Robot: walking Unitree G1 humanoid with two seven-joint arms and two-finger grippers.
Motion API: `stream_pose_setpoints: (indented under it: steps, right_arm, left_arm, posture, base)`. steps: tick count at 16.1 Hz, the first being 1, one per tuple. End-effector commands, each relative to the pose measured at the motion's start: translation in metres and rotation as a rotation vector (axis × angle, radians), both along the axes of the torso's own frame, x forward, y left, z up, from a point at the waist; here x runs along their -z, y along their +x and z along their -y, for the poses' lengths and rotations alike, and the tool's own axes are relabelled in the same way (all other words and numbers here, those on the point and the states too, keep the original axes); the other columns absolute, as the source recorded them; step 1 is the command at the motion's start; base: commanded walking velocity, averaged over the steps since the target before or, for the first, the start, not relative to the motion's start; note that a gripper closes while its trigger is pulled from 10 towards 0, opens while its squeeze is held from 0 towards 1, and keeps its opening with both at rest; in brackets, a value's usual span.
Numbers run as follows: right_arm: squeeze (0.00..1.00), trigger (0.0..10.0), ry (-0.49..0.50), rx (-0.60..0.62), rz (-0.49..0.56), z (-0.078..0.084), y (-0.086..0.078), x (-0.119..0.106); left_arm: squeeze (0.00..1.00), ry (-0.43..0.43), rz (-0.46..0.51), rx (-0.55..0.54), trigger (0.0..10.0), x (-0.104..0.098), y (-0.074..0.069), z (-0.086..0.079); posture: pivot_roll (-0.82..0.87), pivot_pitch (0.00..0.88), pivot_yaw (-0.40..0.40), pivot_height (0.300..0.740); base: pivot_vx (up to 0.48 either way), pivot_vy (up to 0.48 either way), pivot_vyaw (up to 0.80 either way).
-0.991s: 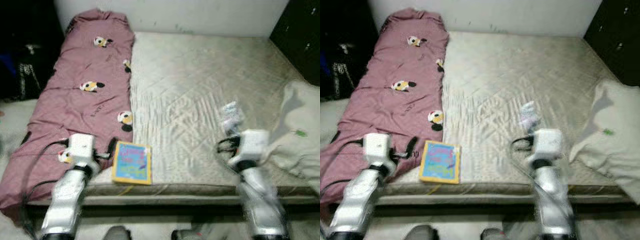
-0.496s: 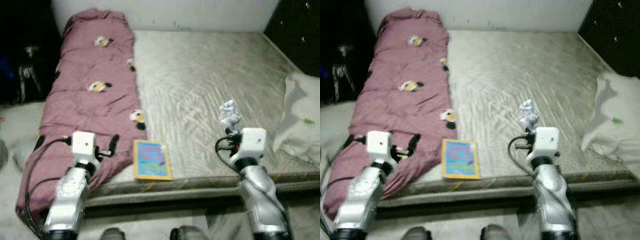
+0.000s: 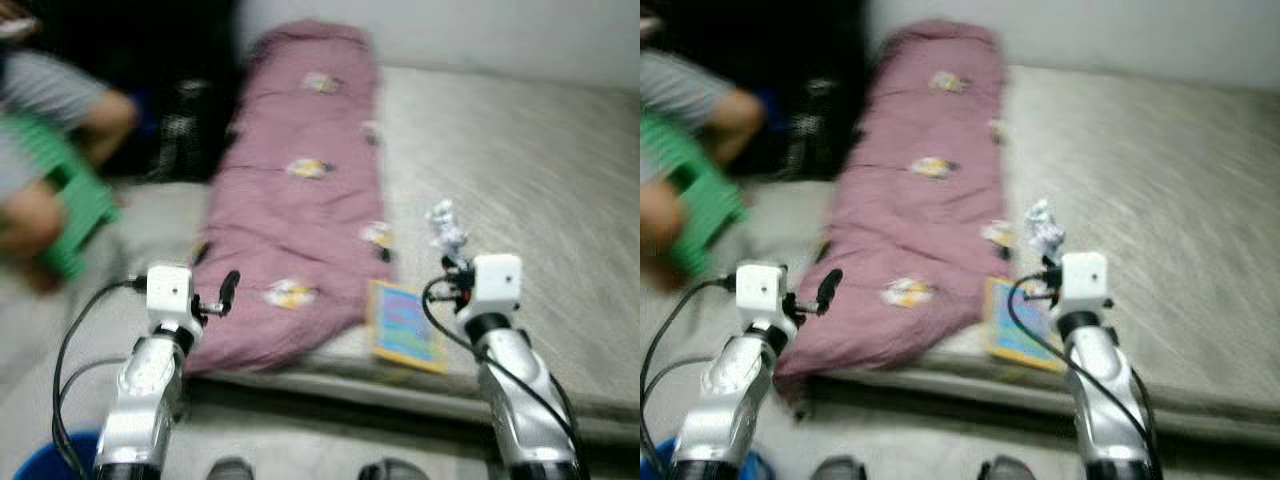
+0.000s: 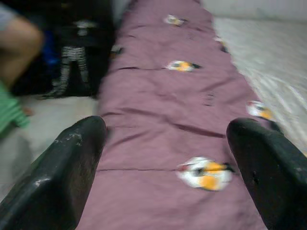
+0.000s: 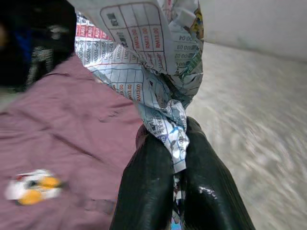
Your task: Clean up the room
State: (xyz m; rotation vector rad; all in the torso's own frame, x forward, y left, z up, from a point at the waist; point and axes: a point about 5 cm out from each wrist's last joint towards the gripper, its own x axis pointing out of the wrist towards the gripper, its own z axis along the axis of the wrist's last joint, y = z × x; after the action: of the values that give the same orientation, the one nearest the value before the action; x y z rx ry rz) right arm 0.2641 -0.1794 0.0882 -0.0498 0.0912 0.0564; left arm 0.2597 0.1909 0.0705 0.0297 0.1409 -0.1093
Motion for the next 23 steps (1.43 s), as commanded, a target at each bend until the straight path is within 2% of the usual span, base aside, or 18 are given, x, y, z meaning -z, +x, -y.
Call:
stream_pose_setpoints:
  steps: [1,4,8,13,23]
  right_arm:
    - [0.0,10.0,-0.004,-0.02,0.012,-0.0051,0.0012,-0.0027]
    - [0.0,10.0,-0.014,-0.04,0.01,-0.0067,0.0015,-0.0023]
    - [0.0,10.0,-0.026,-0.058,0.013,-0.0088,0.0015,-0.0021]
    - [0.0,10.0,-0.03,-0.062,0.009,-0.0083,0.0009,-0.0008]
    - [0.0,10.0,-0.031,-0.072,0.019,-0.0121,0.0021,-0.0014]
  left_arm:
    - [0.0,0.01,-0.002,-0.009,10.0,0.0011,-0.0024,-0.0032]
    - [0.0,0.021,0.007,-0.003,10.0,0.0003,-0.0025,-0.0019]
    - [0.0,0.013,0.007,-0.019,10.0,0.0011,-0.0034,-0.0023]
    - [0.0,0.011,0.005,-0.016,10.0,0.0019,-0.0041,-0.0014]
    - [0.0,0.017,0.006,-0.017,10.0,0.0009,-0.0041,-0.0027]
  posture:
    - [-0.05,0.068,-0.049,0.74]
    - [-0.05,0.07,-0.052,0.74]
    - [-0.04,0.066,-0.057,0.74]
    - [-0.04,0.065,-0.062,0.74]
    - [-0.05,0.067,-0.053,0.74]
  base:
    - [0.0,0.0,0.77]
    - [0.0,0.0,0.75]
    - [0.0,0.0,0.0]
    - [0.0,0.0,0.51]
    - [0.0,0.0,0.8]
